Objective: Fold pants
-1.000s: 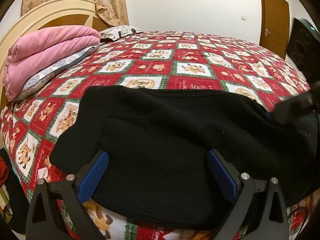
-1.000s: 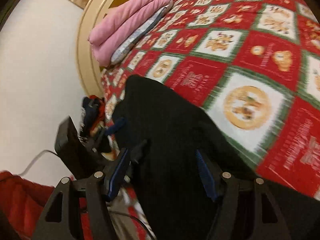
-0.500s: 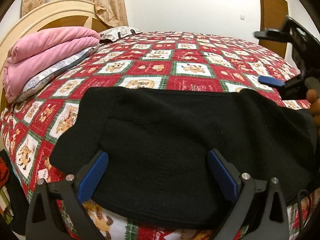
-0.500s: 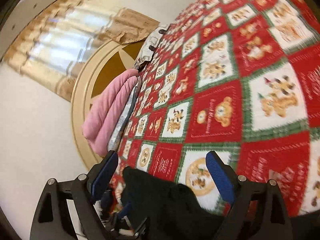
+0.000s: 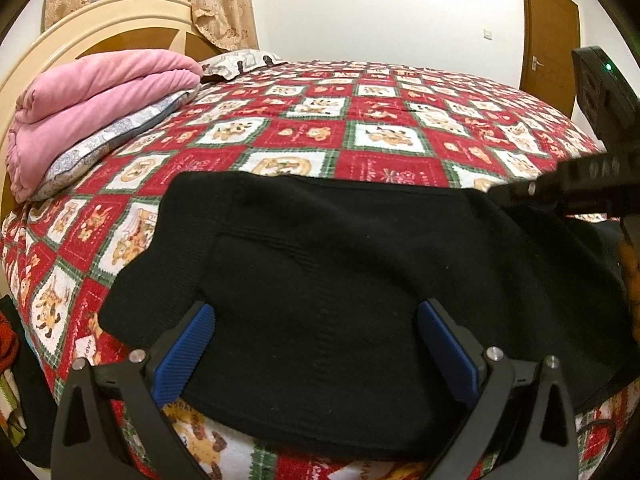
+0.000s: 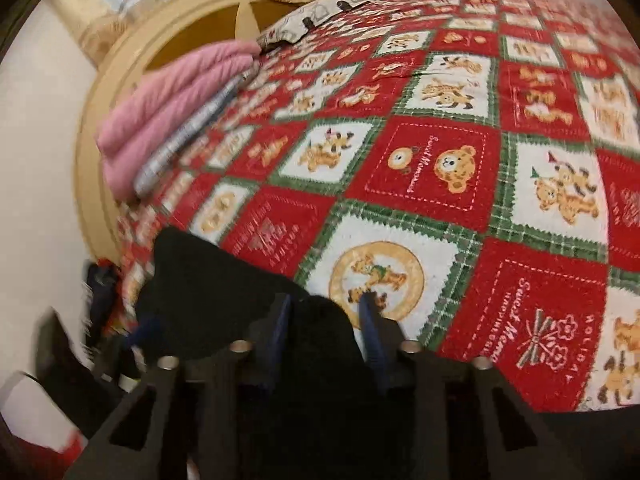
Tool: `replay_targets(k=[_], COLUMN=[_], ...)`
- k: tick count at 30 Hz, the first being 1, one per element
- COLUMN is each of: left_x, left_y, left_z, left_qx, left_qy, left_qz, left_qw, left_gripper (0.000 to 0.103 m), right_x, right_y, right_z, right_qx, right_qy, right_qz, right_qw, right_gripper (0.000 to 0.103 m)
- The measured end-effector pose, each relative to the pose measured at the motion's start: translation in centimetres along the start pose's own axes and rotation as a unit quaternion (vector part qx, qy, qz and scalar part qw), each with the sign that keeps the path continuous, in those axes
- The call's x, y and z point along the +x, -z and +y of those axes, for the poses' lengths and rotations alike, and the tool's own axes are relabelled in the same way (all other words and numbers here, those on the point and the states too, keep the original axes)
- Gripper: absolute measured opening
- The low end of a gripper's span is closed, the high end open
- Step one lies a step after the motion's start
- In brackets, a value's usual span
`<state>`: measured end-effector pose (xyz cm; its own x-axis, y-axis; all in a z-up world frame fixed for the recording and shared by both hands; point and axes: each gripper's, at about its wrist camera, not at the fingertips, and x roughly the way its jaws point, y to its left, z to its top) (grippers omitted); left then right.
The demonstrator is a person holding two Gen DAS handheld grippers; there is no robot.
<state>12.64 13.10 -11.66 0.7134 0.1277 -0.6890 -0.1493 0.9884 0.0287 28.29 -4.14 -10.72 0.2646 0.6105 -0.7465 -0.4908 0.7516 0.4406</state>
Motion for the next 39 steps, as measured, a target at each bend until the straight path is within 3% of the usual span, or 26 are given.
replay_targets(k=[2, 3, 5, 7, 10, 13, 16, 18, 20, 22, 24, 25, 28, 30, 31, 34, 35, 37, 38, 39], left_x=[0.0, 0.0, 0.0, 0.0, 0.0, 0.0, 0.0, 0.0, 0.1, 0.1, 0.1, 0.1, 0.1, 0.1, 0.1, 0.2, 0.2, 0.2, 0.2, 0.2], left_y=[0.0, 0.0, -0.1, 0.0, 0.1, 0.2, 0.1, 0.1, 0.1, 0.0, 0.0, 0.0, 0.0, 0.0, 0.0, -0.1, -0.1, -0.1, -0.1, -0.1], left_z=[0.0, 0.0, 0.1, 0.1, 0.1, 0.1, 0.2, 0.2, 0.1, 0.1, 0.1, 0.1, 0.1, 0.1, 0.1, 0.2, 0.2, 0.1, 0.1, 0.1], left_qx=[0.000, 0.000, 0.001, 0.002, 0.004, 0.005, 0.004, 0.003, 0.001, 0.000, -0.001, -0.001, -0.002, -0.003, -0.003, -0.004, -0.004, -0.004, -0.004, -0.004], left_qy=[0.000, 0.000, 0.000, 0.001, 0.001, 0.001, 0.002, 0.003, 0.003, 0.003, 0.003, 0.003, 0.002, 0.001, 0.000, 0.000, 0.000, -0.001, -0.001, -0.001], left_qz=[0.000, 0.000, 0.001, 0.001, -0.005, -0.009, -0.005, -0.003, -0.001, 0.000, 0.000, 0.000, 0.001, 0.002, 0.003, 0.006, 0.007, 0.009, 0.009, 0.009], left_qw=[1.0000, 1.0000, 1.0000, 1.0000, 1.0000, 1.0000, 1.0000, 1.0000, 1.0000, 1.0000, 1.0000, 1.0000, 1.0000, 1.0000, 1.0000, 1.0000, 1.0000, 1.0000, 1.0000, 1.0000], left_gripper=[0.103, 0.103, 0.103, 0.103, 0.103, 0.103, 0.103, 0.103, 0.103, 0.103, 0.103, 0.103, 0.103, 0.103, 0.103, 0.103, 0.103, 0.103, 0.103, 0.103], right_x=[0.4, 0.4, 0.2, -0.4, -0.3, 0.3, -0.8, -3.8, -8.0, -12.8, -17.0, -18.8, -23.0, -24.6, -25.0, -24.3, -23.4, -22.5, -22.7, -22.9], right_y=[0.3, 0.4, 0.4, 0.0, -0.5, -0.3, -0.5, -0.6, -0.6, -0.3, -0.2, 0.0, 0.7, 1.3, 1.7, 1.8, 1.8, 2.0, 2.3, 2.6], right_z=[1.2, 1.9, 2.8, 2.9, 0.1, -0.8, -2.9, -5.2, -7.5, -9.9, -12.7, -14.4, -20.1, -24.7, -27.1, -30.8, -31.7, -32.2, -32.1, -32.0], right_qx=[-0.028, -0.046, -0.069, -0.072, -0.001, 0.031, 0.090, 0.143, 0.170, 0.188, 0.204, 0.214, 0.252, 0.306, 0.336, 0.360, 0.363, 0.354, 0.346, 0.343], right_qy=[0.021, 0.035, 0.058, 0.081, 0.065, 0.049, -0.001, 0.054, 0.087, 0.119, 0.196, 0.234, 0.365, 0.419, 0.421, 0.408, 0.405, 0.422, 0.441, 0.445], right_qz=[0.003, 0.004, 0.006, -0.005, -0.009, -0.017, -0.033, -0.074, -0.126, -0.168, -0.184, -0.190, -0.189, -0.156, -0.146, -0.115, -0.099, -0.085, -0.079, -0.080], right_qw=[0.999, 0.998, 0.996, 0.994, 0.998, 0.998, 0.995, 0.985, 0.973, 0.960, 0.941, 0.929, 0.876, 0.840, 0.830, 0.831, 0.833, 0.830, 0.824, 0.823], right_gripper=[0.028, 0.019, 0.010, 0.009, 0.008, 0.008, 0.009, 0.014, 0.015, 0.024, 0.073, 0.080, 0.080, 0.080, 0.080, 0.080, 0.079, 0.061, 0.034, 0.017])
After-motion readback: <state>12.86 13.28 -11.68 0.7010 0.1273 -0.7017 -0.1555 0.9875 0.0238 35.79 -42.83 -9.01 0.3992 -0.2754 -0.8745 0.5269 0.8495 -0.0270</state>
